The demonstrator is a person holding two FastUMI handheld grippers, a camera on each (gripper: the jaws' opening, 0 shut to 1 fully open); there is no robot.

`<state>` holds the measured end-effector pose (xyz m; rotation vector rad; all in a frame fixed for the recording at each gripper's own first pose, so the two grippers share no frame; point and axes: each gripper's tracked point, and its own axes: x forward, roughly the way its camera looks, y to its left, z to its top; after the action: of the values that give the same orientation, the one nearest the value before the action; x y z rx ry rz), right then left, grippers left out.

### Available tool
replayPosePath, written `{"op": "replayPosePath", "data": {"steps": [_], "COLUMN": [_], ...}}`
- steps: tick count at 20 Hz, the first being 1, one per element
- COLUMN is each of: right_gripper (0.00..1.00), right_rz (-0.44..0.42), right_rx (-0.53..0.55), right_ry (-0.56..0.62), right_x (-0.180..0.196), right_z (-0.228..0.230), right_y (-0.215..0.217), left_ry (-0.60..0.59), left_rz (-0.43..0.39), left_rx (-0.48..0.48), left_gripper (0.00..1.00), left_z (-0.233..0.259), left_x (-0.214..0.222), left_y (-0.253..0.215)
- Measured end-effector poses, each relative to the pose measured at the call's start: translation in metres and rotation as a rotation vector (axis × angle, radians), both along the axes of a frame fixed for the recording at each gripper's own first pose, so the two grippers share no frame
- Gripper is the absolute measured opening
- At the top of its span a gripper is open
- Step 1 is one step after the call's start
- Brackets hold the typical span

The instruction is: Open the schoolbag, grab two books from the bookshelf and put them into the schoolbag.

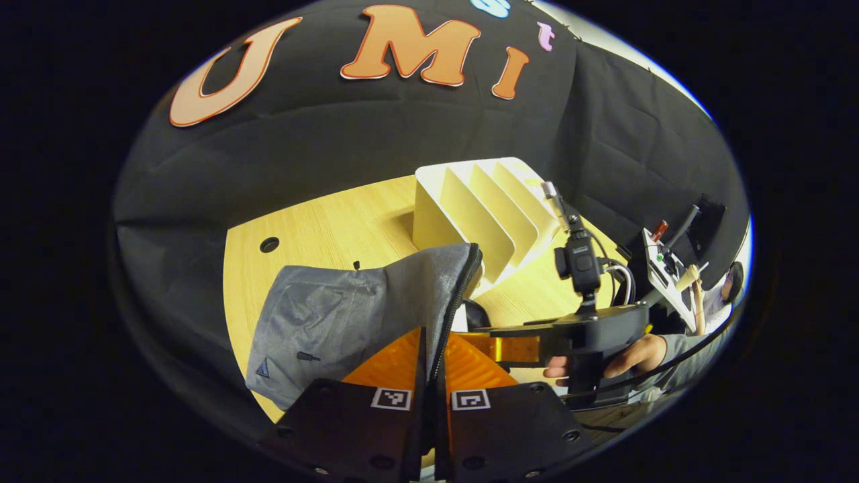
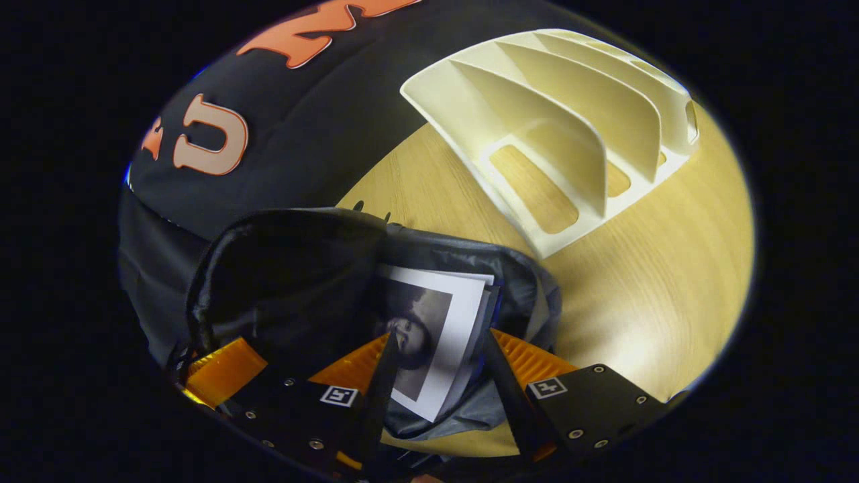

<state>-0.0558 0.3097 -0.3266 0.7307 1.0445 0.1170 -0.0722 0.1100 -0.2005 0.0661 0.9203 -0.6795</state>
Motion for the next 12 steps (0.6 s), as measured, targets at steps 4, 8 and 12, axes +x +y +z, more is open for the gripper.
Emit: {"op": "replayPosePath", "data": {"steps": [4,8,12], "right_gripper": [0.8,0.81,0.81], "right_rz": [-0.036,-0.054,-0.038], "right_rx": [-0.101,-0.211,-0.331], "right_ry": [-0.076,-0.207,-0.327], "right_x": [0.007,0.021,0.034], "right_z": [0.021,0.051,0.085], "right_y": [-0.062,-0.12,-0.176], "left_ry": [0.002,-0.02,-0.108], "left_rz": [0.015,0.029,0.101], "left_rx": [0.032,0.045,0.051], "left_gripper": [0.16,0.45,0.73], "left_z": [-0.008,-0.001,0.017], "left_x": [-0.007,-0.018,-0.01], "left_y": [-0.013,-0.033,-0.062]}}
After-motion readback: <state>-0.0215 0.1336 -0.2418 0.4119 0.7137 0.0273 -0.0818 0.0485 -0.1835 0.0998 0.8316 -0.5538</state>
